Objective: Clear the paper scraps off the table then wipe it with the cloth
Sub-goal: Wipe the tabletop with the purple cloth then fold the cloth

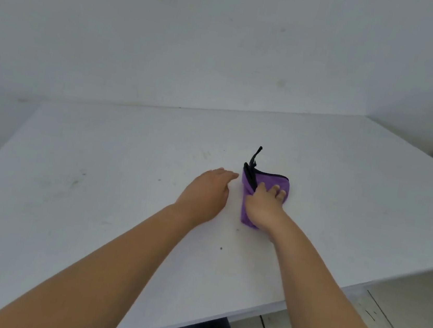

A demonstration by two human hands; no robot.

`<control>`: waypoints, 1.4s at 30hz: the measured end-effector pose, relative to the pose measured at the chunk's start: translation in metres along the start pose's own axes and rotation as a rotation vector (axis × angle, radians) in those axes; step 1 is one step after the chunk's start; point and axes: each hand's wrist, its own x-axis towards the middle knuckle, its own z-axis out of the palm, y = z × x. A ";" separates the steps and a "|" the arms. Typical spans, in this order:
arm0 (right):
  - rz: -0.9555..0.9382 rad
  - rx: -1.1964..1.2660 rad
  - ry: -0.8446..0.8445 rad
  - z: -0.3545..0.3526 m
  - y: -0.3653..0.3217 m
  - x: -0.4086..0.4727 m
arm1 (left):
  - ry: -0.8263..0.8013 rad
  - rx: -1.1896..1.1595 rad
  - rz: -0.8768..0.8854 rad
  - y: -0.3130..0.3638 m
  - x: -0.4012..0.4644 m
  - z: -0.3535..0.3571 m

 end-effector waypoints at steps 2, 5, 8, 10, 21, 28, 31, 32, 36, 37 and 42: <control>-0.108 0.180 0.040 -0.001 0.011 -0.008 | 0.013 -0.056 0.022 0.005 -0.003 -0.001; -0.176 0.471 0.213 -0.005 0.030 -0.023 | 0.004 -0.147 0.059 0.025 0.000 0.010; -0.168 0.554 0.282 -0.011 0.049 -0.025 | -0.017 -0.176 0.102 0.045 0.007 0.027; -0.153 0.586 0.338 -0.021 0.062 -0.022 | -0.054 -0.127 0.147 0.054 0.010 0.037; -0.184 0.288 0.344 -0.045 0.091 0.015 | -0.117 0.327 0.105 0.108 -0.016 0.071; -0.327 -0.075 0.197 -0.029 0.072 0.045 | -0.089 0.329 0.183 0.060 -0.004 0.057; -0.379 -0.140 0.190 -0.026 0.059 0.061 | -0.151 0.327 0.161 0.036 0.015 0.047; -0.390 -0.142 0.188 -0.025 0.054 0.066 | -0.156 0.326 0.158 0.029 0.021 0.043; -0.351 -0.134 0.172 -0.019 0.033 0.086 | -0.170 0.352 0.162 0.003 0.048 0.031; -0.346 -0.124 0.173 -0.017 0.029 0.091 | -0.177 0.352 0.155 -0.004 0.055 0.029; -0.289 -0.188 0.205 -0.010 0.009 0.109 | -0.197 0.339 0.090 -0.033 0.095 0.024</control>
